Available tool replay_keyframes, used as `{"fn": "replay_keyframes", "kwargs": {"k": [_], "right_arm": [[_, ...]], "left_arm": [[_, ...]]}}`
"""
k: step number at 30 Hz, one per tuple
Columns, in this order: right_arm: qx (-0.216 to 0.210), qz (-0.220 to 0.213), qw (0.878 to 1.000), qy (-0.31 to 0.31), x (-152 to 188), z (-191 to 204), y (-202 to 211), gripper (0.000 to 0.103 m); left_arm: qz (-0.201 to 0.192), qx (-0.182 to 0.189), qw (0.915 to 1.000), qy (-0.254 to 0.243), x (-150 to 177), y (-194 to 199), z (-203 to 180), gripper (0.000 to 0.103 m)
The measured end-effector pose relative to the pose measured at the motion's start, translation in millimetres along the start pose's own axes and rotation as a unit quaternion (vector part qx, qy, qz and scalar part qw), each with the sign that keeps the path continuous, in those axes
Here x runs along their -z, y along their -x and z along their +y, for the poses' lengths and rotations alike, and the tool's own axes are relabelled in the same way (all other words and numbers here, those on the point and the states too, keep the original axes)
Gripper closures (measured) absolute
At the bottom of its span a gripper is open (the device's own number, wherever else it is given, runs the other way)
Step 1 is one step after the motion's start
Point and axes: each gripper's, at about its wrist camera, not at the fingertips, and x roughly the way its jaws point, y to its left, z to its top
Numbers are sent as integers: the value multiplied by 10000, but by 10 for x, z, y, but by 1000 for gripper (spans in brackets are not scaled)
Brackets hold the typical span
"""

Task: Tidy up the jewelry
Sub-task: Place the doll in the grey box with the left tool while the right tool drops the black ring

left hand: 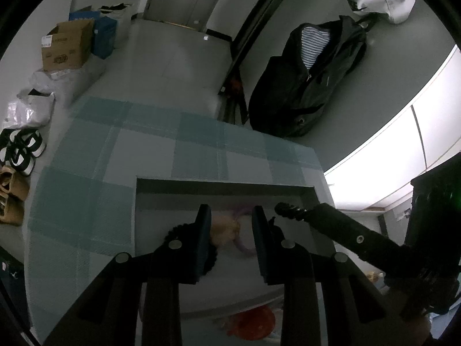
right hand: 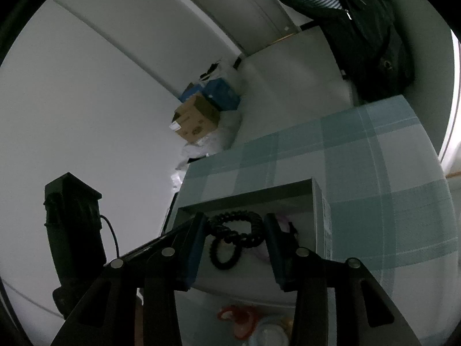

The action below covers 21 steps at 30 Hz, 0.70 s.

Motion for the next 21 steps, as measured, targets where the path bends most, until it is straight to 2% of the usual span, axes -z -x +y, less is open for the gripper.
{"fn": "replay_keyframes", "kwargs": {"k": [3, 4, 7, 8, 11, 21], "right_arm": [[63, 19, 9999, -79, 16, -13, -20, 57], [93, 22, 9999, -78, 23, -12, -22, 51], [125, -30, 9999, -62, 38, -5, 17, 38], [115, -83, 9999, -40, 40, -2, 46, 34], [50, -313, 9995, -10, 35, 4, 189, 29], [129, -624, 9978, 200, 120, 8, 503, 27]], "left_arm": [[63, 29, 10000, 25, -3, -9, -9, 76], [75, 49, 10000, 44, -11, -11, -7, 71], [16, 283, 9995, 142, -10, 47, 17, 63], [-23, 347, 9993, 169, -6, 83, 27, 58], [-154, 400, 9989, 191, 12, 173, 45, 55], [-471, 152, 9988, -11, 162, 463, -7, 54]]}}
